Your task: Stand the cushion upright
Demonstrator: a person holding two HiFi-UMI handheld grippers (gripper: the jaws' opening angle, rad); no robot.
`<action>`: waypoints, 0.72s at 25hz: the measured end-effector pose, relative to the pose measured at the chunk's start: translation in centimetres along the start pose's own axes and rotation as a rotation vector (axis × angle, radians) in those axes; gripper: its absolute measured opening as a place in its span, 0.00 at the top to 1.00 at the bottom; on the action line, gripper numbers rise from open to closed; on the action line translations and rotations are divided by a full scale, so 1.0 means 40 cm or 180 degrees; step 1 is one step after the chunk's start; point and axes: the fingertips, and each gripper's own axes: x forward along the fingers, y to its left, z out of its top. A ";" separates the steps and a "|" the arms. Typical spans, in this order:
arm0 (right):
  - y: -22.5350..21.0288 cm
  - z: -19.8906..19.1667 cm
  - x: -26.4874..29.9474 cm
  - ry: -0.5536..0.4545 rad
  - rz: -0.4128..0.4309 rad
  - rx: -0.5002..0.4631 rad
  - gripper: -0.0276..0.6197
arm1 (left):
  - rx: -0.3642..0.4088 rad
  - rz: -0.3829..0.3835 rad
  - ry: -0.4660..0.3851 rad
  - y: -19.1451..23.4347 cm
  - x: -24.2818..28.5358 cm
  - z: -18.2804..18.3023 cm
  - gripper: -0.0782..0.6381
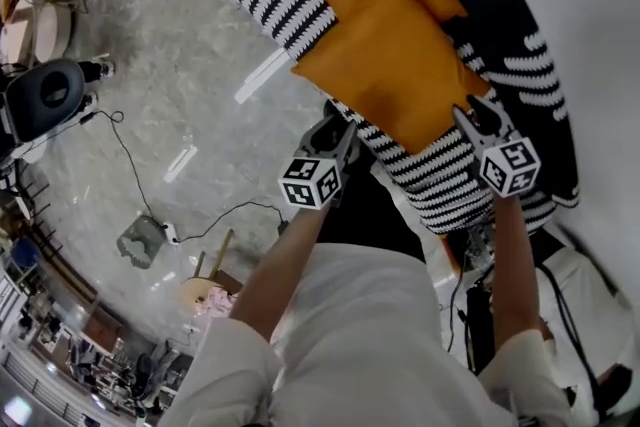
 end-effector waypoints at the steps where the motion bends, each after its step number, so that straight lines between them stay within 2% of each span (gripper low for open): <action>1: -0.001 -0.011 0.015 0.0029 0.0004 -0.0005 0.68 | -0.0045 0.0006 0.0025 0.013 0.005 -0.015 0.68; 7: -0.023 -0.053 0.140 0.0229 0.0046 -0.0091 0.63 | -0.0550 0.0027 0.0217 0.106 0.072 -0.092 0.61; 12: -0.071 -0.069 0.220 0.0428 0.0029 -0.0162 0.54 | -0.0685 0.0084 0.0369 0.141 0.147 -0.124 0.58; 18: -0.133 -0.108 0.304 0.0686 0.0030 -0.0311 0.49 | -0.1070 0.0231 0.0455 0.188 0.225 -0.160 0.46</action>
